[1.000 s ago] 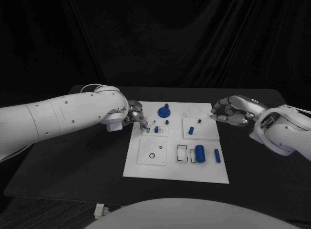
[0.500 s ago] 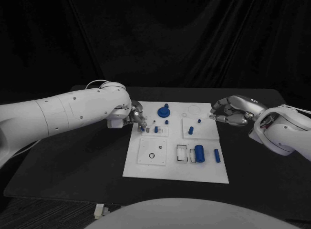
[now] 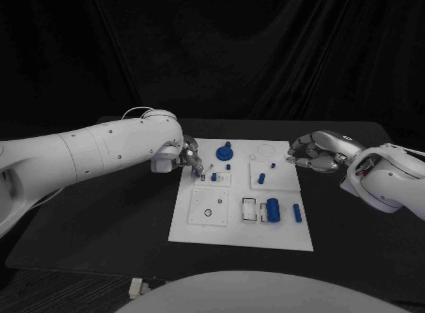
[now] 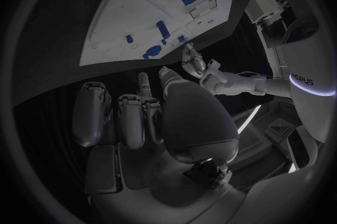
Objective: Assemble the parts on the task board
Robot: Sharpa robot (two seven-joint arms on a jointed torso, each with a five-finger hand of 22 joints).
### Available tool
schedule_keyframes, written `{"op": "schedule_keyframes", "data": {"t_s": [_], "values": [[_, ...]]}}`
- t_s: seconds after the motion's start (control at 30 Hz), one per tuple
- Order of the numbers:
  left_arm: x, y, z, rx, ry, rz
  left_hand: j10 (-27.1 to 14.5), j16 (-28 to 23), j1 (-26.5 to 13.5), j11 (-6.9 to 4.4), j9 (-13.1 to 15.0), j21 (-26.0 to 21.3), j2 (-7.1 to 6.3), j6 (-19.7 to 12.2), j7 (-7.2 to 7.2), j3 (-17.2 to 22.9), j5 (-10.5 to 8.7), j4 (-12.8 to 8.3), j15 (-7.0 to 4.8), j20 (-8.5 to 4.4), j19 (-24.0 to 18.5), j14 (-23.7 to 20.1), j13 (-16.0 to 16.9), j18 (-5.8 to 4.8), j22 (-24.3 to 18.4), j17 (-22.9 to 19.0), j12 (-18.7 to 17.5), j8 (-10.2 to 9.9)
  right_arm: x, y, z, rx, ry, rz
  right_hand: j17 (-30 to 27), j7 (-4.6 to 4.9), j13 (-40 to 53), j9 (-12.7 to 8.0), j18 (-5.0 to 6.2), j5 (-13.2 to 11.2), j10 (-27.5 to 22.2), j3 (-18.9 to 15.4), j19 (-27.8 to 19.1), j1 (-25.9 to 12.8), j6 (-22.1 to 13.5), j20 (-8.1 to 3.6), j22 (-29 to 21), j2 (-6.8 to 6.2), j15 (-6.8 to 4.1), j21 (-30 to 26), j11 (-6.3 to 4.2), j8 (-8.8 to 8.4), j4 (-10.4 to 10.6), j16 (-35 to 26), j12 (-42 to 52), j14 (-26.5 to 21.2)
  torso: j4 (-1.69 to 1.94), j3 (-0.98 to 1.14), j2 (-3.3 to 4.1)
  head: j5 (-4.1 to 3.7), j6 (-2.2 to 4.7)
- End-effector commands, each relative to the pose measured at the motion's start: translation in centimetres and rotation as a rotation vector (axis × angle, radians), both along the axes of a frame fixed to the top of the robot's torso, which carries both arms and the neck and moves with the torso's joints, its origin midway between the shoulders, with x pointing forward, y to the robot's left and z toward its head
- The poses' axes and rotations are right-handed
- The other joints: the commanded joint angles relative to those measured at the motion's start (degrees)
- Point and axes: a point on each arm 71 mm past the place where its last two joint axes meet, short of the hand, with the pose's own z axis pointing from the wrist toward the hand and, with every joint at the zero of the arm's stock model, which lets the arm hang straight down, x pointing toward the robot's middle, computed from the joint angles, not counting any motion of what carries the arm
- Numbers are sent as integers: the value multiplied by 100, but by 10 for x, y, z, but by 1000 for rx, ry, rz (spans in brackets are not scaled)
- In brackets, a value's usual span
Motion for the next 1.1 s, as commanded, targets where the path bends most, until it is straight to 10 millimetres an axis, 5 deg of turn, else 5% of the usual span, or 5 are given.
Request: {"op": "schedule_keyframes", "data": {"t_s": [0.03, 1.1], "values": [[1, -4, 3, -28, -14, -10, 599, 15, 50, -40, 2, -1, 4, 127, -166, 306, 10, -332, -33, -17, -36, 605, 1496, 85, 1112, 1510, 15, 18, 0, -1, -2, -8, 11, -13, 931, 6, 1510, -5, 77, 36, 609, 6, 23, 48, 27, 44, 1048, -10, 36, -38, 38, -21, -19, -33, 14, 457, 3, 1, -2, -3, -1], [1, -10, 0, -40, -20, -15, 599, 15, 40, -35, -4, -18, 18, 115, -160, 309, -45, -327, -30, -16, -48, 605, 1496, 88, 1106, 1510, 15, 0, -1, -1, -1, -6, 9, -15, 927, 7, 1510, -7, 77, 39, 609, 11, 23, 57, 30, 44, 1048, -6, 37, -40, 39, -24, -22, -36, 14, 457, 7, 1, -3, -16, -1]]}}
